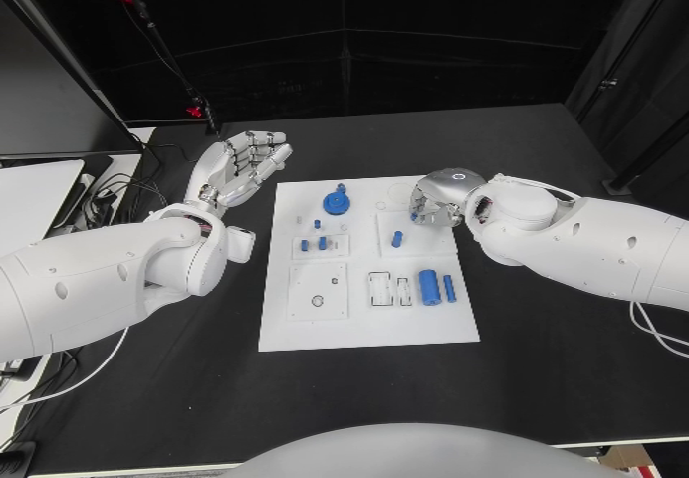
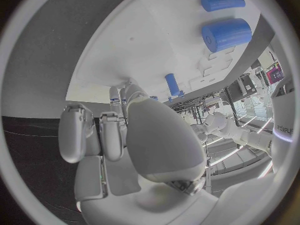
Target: Assemble the parts on the task board
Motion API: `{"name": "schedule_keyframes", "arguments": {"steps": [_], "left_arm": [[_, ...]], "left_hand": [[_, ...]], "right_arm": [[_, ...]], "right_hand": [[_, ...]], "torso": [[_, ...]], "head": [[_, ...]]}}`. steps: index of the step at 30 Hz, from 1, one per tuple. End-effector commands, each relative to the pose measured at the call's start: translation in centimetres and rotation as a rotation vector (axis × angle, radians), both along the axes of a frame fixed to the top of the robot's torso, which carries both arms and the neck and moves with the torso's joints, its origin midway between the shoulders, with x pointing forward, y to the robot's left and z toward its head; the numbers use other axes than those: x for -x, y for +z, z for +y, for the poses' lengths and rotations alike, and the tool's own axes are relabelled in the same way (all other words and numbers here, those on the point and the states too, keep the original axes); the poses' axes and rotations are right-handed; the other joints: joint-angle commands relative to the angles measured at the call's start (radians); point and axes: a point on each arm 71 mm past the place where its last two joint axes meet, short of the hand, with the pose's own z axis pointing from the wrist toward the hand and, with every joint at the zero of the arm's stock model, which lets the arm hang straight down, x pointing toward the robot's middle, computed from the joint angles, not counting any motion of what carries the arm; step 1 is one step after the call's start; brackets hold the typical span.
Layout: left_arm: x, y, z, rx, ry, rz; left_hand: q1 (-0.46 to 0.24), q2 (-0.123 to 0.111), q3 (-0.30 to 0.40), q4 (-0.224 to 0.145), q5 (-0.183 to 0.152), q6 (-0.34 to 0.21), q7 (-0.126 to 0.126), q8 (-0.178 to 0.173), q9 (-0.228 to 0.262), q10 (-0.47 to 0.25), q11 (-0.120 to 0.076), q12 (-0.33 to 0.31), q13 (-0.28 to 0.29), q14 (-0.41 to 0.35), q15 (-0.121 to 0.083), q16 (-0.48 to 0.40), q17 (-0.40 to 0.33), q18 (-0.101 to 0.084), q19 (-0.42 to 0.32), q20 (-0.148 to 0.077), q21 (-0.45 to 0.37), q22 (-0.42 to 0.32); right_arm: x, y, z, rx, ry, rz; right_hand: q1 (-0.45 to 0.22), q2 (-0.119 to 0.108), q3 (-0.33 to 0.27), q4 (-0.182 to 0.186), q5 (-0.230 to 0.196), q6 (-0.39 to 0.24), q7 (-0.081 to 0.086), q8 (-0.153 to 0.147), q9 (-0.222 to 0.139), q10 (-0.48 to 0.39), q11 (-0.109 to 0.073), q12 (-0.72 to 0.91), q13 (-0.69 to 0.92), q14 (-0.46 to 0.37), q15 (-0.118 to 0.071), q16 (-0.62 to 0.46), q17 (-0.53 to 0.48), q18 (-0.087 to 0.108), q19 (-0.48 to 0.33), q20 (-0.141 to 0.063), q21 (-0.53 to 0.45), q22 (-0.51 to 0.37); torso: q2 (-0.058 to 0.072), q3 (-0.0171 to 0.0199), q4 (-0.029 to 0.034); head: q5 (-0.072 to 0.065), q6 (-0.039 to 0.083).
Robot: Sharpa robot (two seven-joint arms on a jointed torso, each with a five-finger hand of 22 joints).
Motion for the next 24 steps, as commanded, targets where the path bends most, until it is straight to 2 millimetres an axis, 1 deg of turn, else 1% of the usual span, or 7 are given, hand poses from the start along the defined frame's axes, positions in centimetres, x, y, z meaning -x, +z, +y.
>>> {"name": "schedule_keyframes", "arguments": {"steps": [1,12,13,18,21,24], "left_arm": [[0.26,0.78,-0.20,0.029,-0.034,-0.102],[0.17,0.75,-0.12,0.026,-0.031,-0.099],[0.17,0.74,-0.11,0.026,-0.030,-0.098],[0.14,0.72,-0.09,0.025,-0.029,-0.096],[0.13,0.71,-0.07,0.025,-0.029,-0.095],[0.13,0.71,-0.02,0.024,-0.028,-0.094]], "left_hand": [[-0.002,0.010,0.003,-0.001,0.003,-0.006,0.129,0.005,-0.001,-0.008,0.002,0.005,-0.002,-0.007,-0.002,0.006,-0.001,-0.009,0.007,0.000,0.005,-0.001],[0.001,0.015,0.002,-0.001,0.006,-0.008,0.129,0.009,-0.002,-0.009,0.003,0.008,-0.002,-0.009,-0.002,0.010,-0.004,-0.009,0.008,0.000,0.005,-0.003],[0.001,0.015,0.002,-0.001,0.006,-0.008,0.129,0.009,-0.002,-0.009,0.003,0.008,-0.002,-0.009,-0.002,0.010,-0.004,-0.009,0.008,0.000,0.005,-0.003],[0.002,0.017,0.001,-0.001,0.007,-0.009,0.129,0.010,-0.002,-0.010,0.003,0.009,-0.002,-0.009,-0.002,0.011,-0.005,-0.009,0.008,0.000,0.005,-0.004],[0.003,0.019,0.001,-0.002,0.008,-0.010,0.129,0.011,-0.002,-0.010,0.003,0.010,-0.002,-0.010,-0.002,0.013,-0.007,-0.010,0.008,0.000,0.005,-0.005],[0.004,0.022,0.000,-0.002,0.010,-0.011,0.129,0.013,-0.002,-0.011,0.003,0.012,-0.002,-0.011,-0.002,0.014,-0.008,-0.010,0.008,0.000,0.005,-0.006]], "right_arm": [[0.02,-0.17,0.14,0.013,0.001,0.021],[-0.04,-0.28,0.57,0.013,0.006,0.032],[-0.06,-0.31,0.58,0.016,0.004,0.035],[-0.14,-0.43,0.59,0.025,-0.004,0.045],[-0.14,-0.48,0.56,0.029,-0.007,0.051],[-0.14,-0.46,0.58,0.029,-0.007,0.048]], "right_hand": [[-0.007,-0.009,0.009,0.000,-0.005,0.008,-0.001,-0.006,0.001,0.007,-0.001,-0.006,-0.001,0.094,-0.009,-0.002,0.207,-0.003,0.012,-0.008,-0.004,0.191],[-0.015,-0.010,0.025,0.000,-0.005,0.028,-0.006,-0.011,0.002,0.037,-0.007,-0.017,-0.002,0.094,-0.016,-0.002,0.206,-0.002,0.011,-0.014,-0.007,0.190],[-0.015,-0.010,0.025,0.000,-0.005,0.028,-0.006,-0.011,0.002,0.037,-0.007,-0.017,-0.002,0.094,-0.016,-0.002,0.206,-0.002,0.011,-0.014,-0.007,0.190],[-0.018,-0.012,0.029,0.000,-0.005,0.033,-0.006,-0.013,0.002,0.047,-0.008,-0.021,-0.002,0.094,-0.015,-0.002,0.205,-0.001,0.010,-0.016,-0.010,0.189],[-0.014,-0.005,0.041,-0.002,-0.005,0.058,-0.009,-0.006,0.006,0.068,-0.011,-0.023,-0.001,0.093,-0.016,-0.004,0.203,-0.001,0.008,-0.016,-0.013,0.187],[-0.008,0.000,0.051,-0.004,-0.005,0.086,-0.012,0.005,0.010,0.091,-0.015,-0.022,-0.001,0.093,-0.018,-0.003,0.204,-0.001,0.009,-0.018,-0.012,0.188]], "torso": [[0.001,0.0005,0.0003],[0.001,0.0009,0.0015],[0.000,0.0002,0.0000],[0.000,0.0000,-0.0002],[0.000,0.0009,0.0002],[0.000,0.0009,-0.0002]], "head": [[0.000,-0.001],[0.003,-0.004],[0.004,-0.005],[0.004,-0.005],[0.006,-0.005],[0.006,-0.005]]}}
